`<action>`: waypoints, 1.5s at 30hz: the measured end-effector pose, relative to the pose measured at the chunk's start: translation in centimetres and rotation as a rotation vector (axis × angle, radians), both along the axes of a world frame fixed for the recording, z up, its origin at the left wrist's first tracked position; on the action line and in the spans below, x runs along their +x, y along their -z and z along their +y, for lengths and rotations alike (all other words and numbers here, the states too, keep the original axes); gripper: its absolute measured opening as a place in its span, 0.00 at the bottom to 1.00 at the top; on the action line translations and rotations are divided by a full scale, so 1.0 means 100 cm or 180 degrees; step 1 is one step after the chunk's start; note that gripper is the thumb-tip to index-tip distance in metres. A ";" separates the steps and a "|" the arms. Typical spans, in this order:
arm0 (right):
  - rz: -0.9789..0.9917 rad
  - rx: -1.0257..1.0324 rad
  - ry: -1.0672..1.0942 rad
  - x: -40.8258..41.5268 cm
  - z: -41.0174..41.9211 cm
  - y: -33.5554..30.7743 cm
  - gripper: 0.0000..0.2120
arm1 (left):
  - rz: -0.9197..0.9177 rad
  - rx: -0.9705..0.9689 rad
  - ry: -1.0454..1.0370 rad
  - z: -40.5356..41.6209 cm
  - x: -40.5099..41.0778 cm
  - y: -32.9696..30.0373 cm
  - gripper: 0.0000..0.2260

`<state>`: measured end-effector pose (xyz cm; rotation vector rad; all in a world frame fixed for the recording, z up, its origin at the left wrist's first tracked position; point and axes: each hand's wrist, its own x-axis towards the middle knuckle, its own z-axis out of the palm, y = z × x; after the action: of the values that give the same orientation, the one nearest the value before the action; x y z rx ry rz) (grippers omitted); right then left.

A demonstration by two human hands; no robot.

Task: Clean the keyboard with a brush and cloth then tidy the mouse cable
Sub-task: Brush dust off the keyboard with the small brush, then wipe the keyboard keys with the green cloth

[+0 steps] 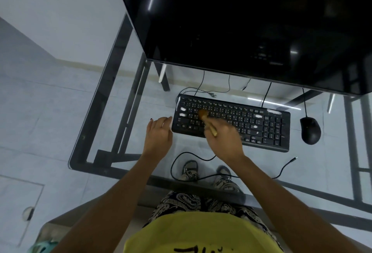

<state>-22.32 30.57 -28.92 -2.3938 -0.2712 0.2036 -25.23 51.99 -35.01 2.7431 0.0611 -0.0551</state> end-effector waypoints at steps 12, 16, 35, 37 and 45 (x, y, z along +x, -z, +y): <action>-0.0621 0.0543 0.0937 -0.006 -0.149 -0.043 0.17 | -0.0284 -0.0468 0.0699 -0.127 0.089 -0.034 0.17; -0.0788 -0.0542 0.1625 -0.042 -0.259 -0.026 0.14 | -0.0149 -0.0724 0.1366 -0.248 0.092 -0.041 0.18; 0.0338 -0.1485 0.1799 -0.114 -0.440 0.076 0.19 | -0.0157 0.0718 0.2802 -0.514 0.024 0.030 0.24; 0.0345 -0.1499 0.1799 -0.113 -0.440 0.077 0.20 | -0.0179 0.0760 0.2798 -0.516 0.024 0.029 0.24; 0.0076 -0.0893 0.2216 -0.093 -0.447 0.040 0.17 | -0.0247 0.0643 0.2706 -0.525 0.030 -0.014 0.26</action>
<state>-31.59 -14.16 -32.95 -2.5981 0.6384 -0.0604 -22.19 -0.52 -33.59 2.7475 -1.1666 -0.1802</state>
